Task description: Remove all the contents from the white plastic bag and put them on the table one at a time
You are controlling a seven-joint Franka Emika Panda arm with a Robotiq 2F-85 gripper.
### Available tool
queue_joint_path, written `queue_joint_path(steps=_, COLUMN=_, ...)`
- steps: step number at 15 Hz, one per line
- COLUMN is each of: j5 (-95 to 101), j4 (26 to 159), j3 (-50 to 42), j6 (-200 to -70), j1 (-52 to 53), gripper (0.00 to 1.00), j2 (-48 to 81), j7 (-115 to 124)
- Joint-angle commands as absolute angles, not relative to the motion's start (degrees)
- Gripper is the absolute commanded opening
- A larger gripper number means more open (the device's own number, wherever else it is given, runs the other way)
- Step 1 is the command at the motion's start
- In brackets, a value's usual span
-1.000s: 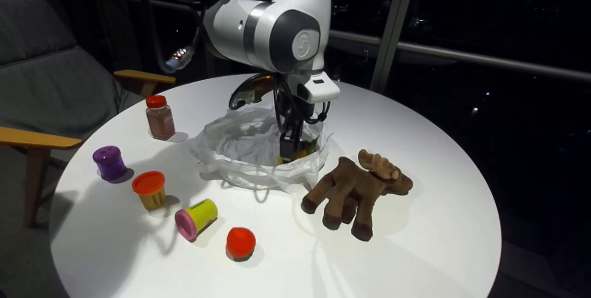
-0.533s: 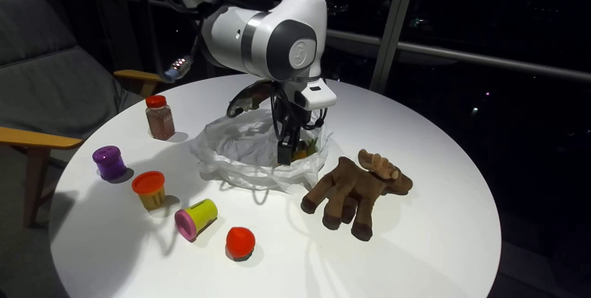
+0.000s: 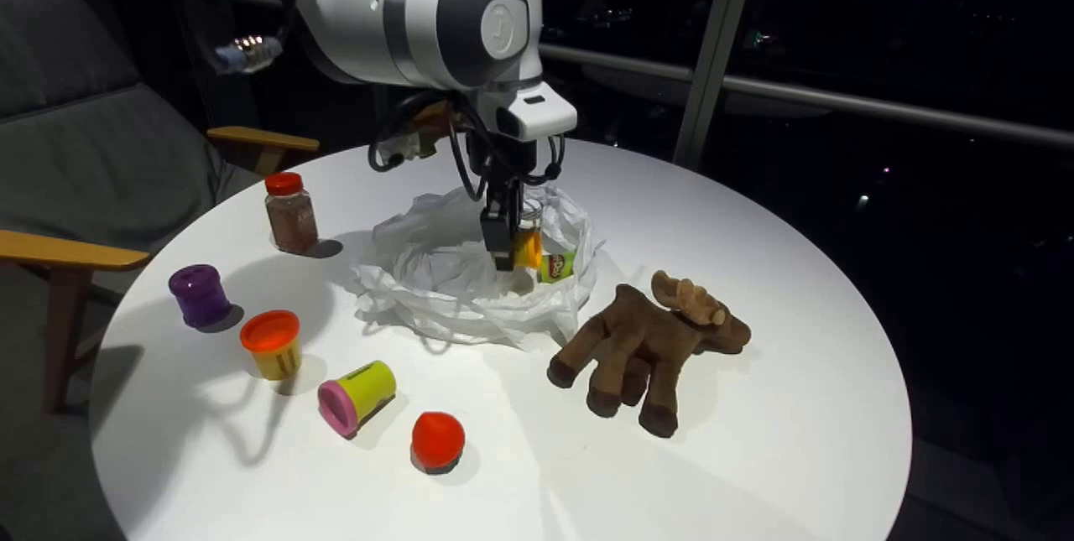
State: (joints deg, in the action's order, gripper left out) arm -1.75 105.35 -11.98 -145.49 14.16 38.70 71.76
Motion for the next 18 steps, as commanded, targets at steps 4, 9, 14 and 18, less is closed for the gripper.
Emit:
queue_joint_path(steps=4, j5=12.66, j4=121.71, j3=-12.76, j6=-141.82, j1=17.48, gripper=0.17, j2=21.71, j7=69.8)
queue_joint_path(steps=9, j5=17.31, j4=127.84, j3=-8.92, j6=-136.13, j1=13.46, gripper=0.17, j2=18.33, j7=61.03)
queue_joint_path(steps=14, j5=20.27, j4=126.32, j3=-9.45, j6=-131.26, j1=11.43, gripper=0.17, j2=25.78, j7=58.28)
queue_joint_path(steps=18, j5=22.49, j4=124.23, j3=-11.42, j6=-130.23, j1=10.71, gripper=0.17, j2=32.41, j7=60.17)
